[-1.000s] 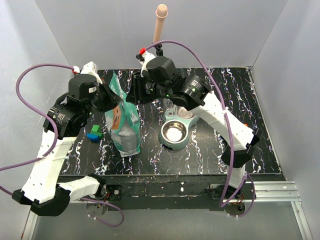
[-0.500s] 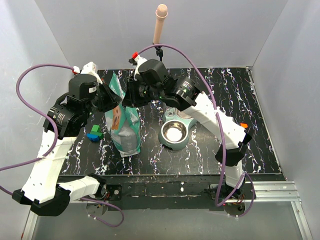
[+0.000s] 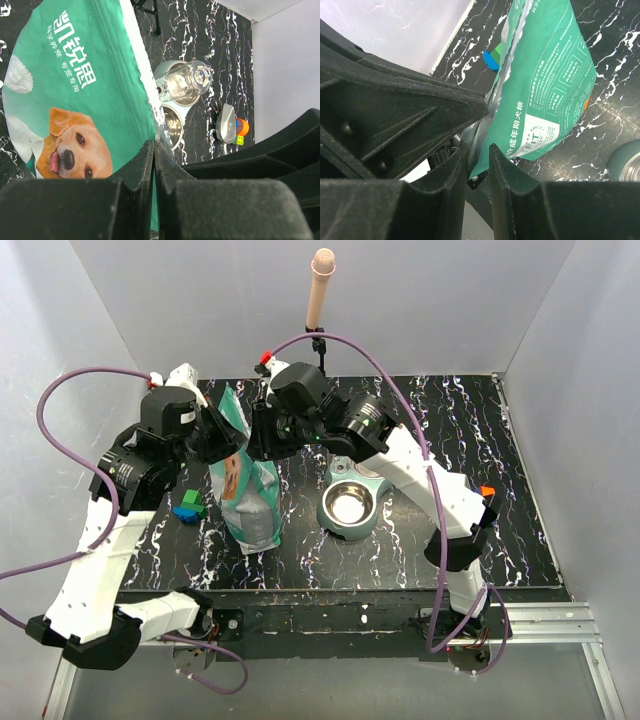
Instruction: Serve the pet food
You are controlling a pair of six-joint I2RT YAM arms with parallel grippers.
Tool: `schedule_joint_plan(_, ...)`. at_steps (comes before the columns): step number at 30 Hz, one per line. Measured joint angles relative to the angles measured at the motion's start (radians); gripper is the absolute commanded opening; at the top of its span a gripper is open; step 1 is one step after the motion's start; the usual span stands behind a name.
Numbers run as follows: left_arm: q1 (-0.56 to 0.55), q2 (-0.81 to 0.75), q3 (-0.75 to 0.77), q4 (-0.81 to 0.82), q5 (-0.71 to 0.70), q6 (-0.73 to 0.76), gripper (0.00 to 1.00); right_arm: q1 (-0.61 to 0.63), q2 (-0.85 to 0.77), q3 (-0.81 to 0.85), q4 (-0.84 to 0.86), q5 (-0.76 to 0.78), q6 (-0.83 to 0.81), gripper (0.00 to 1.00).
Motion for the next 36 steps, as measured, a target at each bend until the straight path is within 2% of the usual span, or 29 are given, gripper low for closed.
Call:
schedule_joint_plan(5, 0.0, 0.005, 0.0, 0.0, 0.006, -0.007, 0.0, 0.001, 0.036, 0.034, -0.032, -0.008, 0.015, 0.27)
schedule_joint_plan(11, 0.0, 0.005, 0.0, -0.003, 0.009, -0.01, 0.0, -0.001, 0.045, 0.039, -0.032, -0.026, 0.028, 0.3)
schedule_joint_plan(13, 0.0, 0.005, 0.0, -0.003, 0.009, -0.011, 0.0, -0.002, 0.048, 0.039, -0.032, -0.033, 0.03, 0.19)
schedule_joint_plan(15, 0.0, 0.005, 0.0, -0.003, 0.009, -0.014, 0.0, -0.002, 0.051, 0.039, -0.027, -0.041, 0.034, 0.04)
schedule_joint_plan(16, 0.0, 0.005, 0.0, -0.003, 0.008, -0.014, 0.0, -0.002, 0.053, 0.039, -0.023, -0.046, 0.037, 0.01)
schedule_joint_plan(21, 0.001, 0.005, 0.021, -0.032, -0.022, -0.014, 0.0, 0.004, 0.07, 0.061, -0.02, -0.013, 0.035, 0.01)
schedule_joint_plan(31, 0.0, -0.046, 0.07, -0.161, -0.071, -0.024, 0.0, 0.08, 0.022, 0.02, -0.006, 0.262, -0.098, 0.01)
schedule_joint_plan(35, 0.0, -0.051, 0.078, -0.163, -0.06, -0.048, 0.41, 0.099, 0.02, 0.009, 0.017, 0.286, -0.15, 0.01)
schedule_joint_plan(36, 0.0, -0.043, 0.09, -0.169, -0.055, -0.059, 0.47, 0.1, 0.014, -0.006, 0.035, 0.283, -0.159, 0.01)
